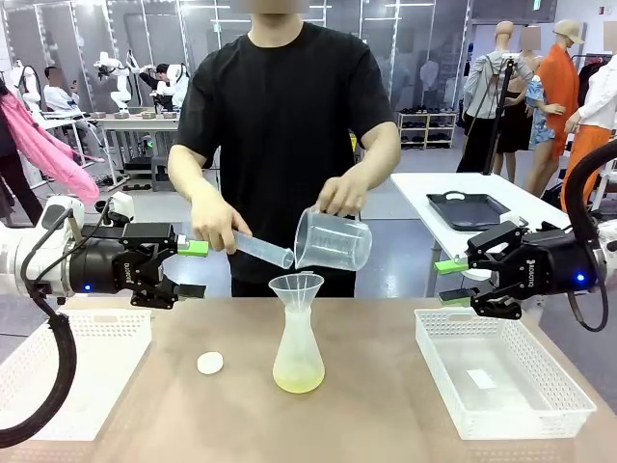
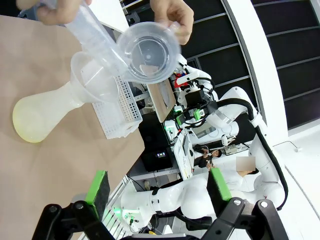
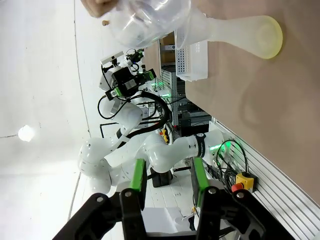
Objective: Prepare the solutions needed for the experiment.
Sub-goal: Once the solution is in the Big flask , pick up the Plastic Funnel and place it back into the right Organizing basket.
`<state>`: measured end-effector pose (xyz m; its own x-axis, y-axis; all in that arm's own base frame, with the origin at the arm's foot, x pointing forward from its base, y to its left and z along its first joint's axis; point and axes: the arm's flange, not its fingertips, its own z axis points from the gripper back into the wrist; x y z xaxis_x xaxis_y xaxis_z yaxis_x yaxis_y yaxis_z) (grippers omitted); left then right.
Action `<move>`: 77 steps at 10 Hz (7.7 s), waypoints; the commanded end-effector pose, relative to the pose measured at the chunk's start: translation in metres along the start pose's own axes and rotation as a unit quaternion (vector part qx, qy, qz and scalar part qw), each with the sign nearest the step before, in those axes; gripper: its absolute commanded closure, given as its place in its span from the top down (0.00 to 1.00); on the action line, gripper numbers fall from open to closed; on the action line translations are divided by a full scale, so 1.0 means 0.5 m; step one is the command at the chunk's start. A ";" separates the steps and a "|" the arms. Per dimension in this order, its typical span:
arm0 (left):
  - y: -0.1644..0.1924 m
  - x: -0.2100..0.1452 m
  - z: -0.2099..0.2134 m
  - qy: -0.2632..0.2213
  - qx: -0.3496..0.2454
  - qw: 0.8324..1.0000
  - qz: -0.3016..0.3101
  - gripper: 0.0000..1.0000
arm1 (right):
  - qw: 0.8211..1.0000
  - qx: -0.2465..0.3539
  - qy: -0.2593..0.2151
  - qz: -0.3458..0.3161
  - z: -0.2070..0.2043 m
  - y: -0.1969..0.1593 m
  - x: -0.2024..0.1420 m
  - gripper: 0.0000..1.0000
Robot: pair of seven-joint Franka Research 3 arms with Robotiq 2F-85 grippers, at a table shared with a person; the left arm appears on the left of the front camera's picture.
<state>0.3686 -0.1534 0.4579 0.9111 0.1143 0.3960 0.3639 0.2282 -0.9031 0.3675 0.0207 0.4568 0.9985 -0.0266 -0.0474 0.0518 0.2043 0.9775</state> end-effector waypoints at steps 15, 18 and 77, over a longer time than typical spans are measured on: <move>-0.003 -0.003 -0.004 -0.006 -0.011 1.000 0.010 1.00 | 0.974 -0.144 0.006 0.176 -0.133 0.150 0.011 0.47; -0.003 -0.003 -0.004 -0.006 -0.011 1.000 0.010 1.00 | 0.966 -0.171 0.012 0.196 -0.173 0.188 0.041 0.47; -0.003 -0.003 -0.004 -0.006 -0.011 1.000 0.010 1.00 | 0.767 -0.422 0.292 0.384 -0.567 0.175 0.313 0.47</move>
<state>0.3685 -0.1535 0.4579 0.9111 0.1138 0.3962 0.3640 0.2286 -0.9029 0.5373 0.3087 0.4799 0.5451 0.8236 0.1564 -0.8264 0.4964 0.2659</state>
